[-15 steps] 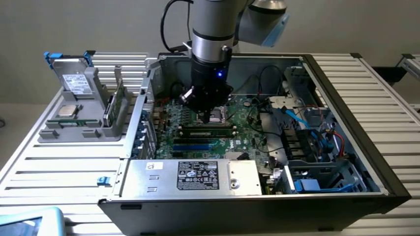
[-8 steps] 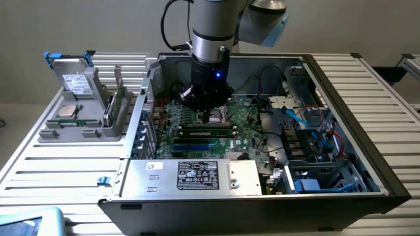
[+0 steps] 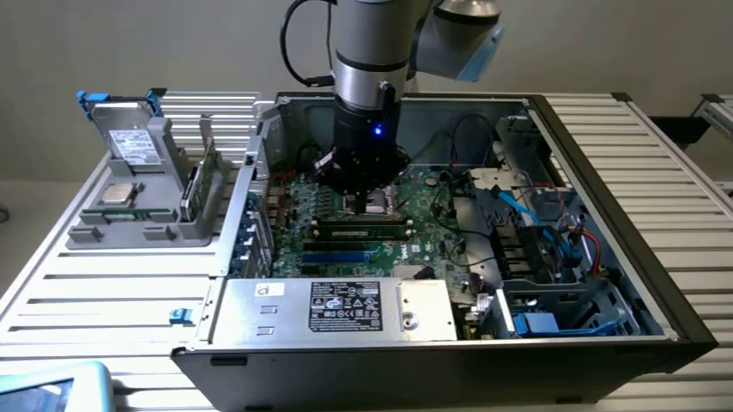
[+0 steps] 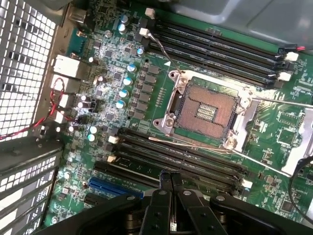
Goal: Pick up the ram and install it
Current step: 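Press down the ram until it locks into place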
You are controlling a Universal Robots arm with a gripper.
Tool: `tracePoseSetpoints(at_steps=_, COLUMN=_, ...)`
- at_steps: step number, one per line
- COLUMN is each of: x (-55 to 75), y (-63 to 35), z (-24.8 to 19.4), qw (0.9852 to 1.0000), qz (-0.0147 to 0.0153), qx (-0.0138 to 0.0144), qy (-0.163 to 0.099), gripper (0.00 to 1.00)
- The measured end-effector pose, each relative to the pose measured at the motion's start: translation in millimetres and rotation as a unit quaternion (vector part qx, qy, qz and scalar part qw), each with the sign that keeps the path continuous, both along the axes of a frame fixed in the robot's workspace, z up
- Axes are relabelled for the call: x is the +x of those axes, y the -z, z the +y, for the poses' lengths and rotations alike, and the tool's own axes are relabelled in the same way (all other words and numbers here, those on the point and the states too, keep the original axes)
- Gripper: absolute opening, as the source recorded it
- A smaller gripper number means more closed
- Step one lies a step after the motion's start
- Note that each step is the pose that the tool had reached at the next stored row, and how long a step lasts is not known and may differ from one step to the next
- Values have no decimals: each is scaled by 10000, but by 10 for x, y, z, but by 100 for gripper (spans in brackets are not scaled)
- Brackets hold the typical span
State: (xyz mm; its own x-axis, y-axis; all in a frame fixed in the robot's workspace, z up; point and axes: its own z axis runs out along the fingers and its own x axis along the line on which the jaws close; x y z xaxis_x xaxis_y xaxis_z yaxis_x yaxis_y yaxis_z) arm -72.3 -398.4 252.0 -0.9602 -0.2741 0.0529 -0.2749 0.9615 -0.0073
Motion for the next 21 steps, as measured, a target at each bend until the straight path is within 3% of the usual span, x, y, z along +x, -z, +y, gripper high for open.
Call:
tracePoseSetpoints(at_steps=6, x=0, y=0, z=0, qw=9993, qz=-91, qx=0, qy=353, gripper=11)
tracePoseSetpoints(at_steps=10, x=0, y=0, z=0, qw=9982, qz=-134, qx=-6, qy=577, gripper=11)
tracePoseSetpoints(at_steps=13, x=0, y=0, z=0, qw=9973, qz=-161, qx=-57, qy=710, gripper=11)
tracePoseSetpoints(at_steps=16, x=0, y=0, z=0, qw=9964, qz=-197, qx=-154, qy=806, gripper=11)
tracePoseSetpoints(at_steps=18, x=0, y=0, z=0, qw=9957, qz=-237, qx=-202, qy=871, gripper=11)
tracePoseSetpoints(at_steps=21, x=0, y=-1, z=-1, qw=9945, qz=-310, qx=-233, qy=975, gripper=11)
